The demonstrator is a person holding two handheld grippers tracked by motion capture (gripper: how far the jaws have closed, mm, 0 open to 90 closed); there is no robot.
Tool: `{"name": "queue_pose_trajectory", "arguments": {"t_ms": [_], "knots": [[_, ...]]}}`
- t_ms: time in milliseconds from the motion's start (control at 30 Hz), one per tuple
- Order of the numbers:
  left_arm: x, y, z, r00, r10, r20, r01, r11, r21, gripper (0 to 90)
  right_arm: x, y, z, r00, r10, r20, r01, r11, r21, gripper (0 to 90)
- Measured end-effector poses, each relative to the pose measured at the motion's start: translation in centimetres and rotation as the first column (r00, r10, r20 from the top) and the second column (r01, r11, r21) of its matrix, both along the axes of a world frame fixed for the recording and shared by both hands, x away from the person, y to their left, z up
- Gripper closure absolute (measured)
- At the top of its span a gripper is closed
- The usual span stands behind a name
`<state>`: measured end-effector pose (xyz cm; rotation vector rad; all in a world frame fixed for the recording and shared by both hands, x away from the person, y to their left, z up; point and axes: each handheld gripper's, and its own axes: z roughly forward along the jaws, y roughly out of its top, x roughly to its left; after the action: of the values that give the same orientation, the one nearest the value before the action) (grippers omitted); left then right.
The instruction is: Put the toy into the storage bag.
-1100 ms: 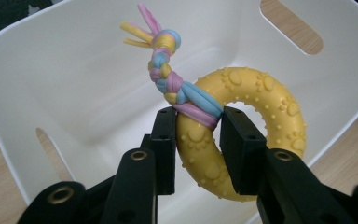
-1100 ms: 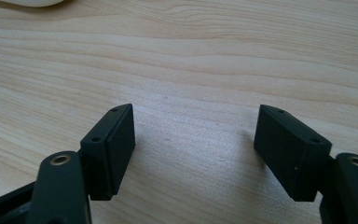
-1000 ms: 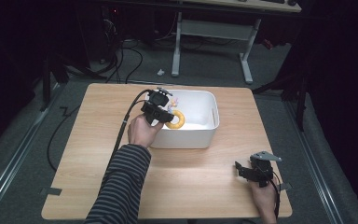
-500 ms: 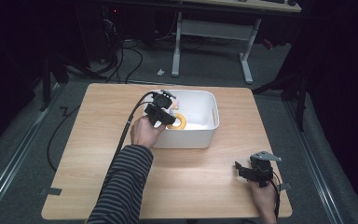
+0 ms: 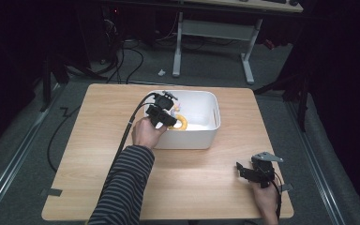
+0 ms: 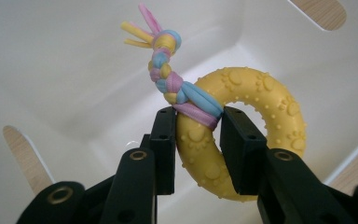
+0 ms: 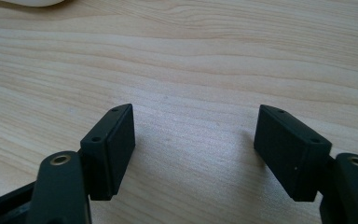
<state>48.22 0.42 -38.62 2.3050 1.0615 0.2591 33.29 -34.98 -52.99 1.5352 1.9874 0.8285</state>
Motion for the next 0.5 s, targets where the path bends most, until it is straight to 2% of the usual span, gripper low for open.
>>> {"name": "queue_pose_trajectory", "arguments": {"t_ms": [100, 200, 300, 500], "knots": [[0.0, 0.0, 0.0, 1.0, 0.001, -0.004, -0.001, 1.0, 0.002, 66.9, 0.0, 0.0, 0.0, 1.0, 0.0, 0.0, 0.0, 1.0, 0.0, 29.3], [-0.1, 0.1, 0.2, 1.0, 0.001, -0.001, -0.001, 0.9998, -0.02, 65.3, 0.0, 0.0, 0.0, 1.0, 0.0, 0.0, 0.0, 1.0, 0.0, 29.3], [-0.2, 0.4, 0.5, 1.0, 0.003, -0.006, -0.003, 0.9989, -0.046, 56.6, 0.0, 0.0, 0.0, 1.0, 0.0, 0.0, 0.0, 1.0, 0.0, 29.3], [-0.9, 1.1, 1.3, 0.9997, 0.009, 0.023, -0.007, 0.9976, -0.069, 50.9, 0.0, 0.0, 0.0, 1.0, 0.005, 0.001, -0.005, 1.0, -0.001, 28.9]]}}
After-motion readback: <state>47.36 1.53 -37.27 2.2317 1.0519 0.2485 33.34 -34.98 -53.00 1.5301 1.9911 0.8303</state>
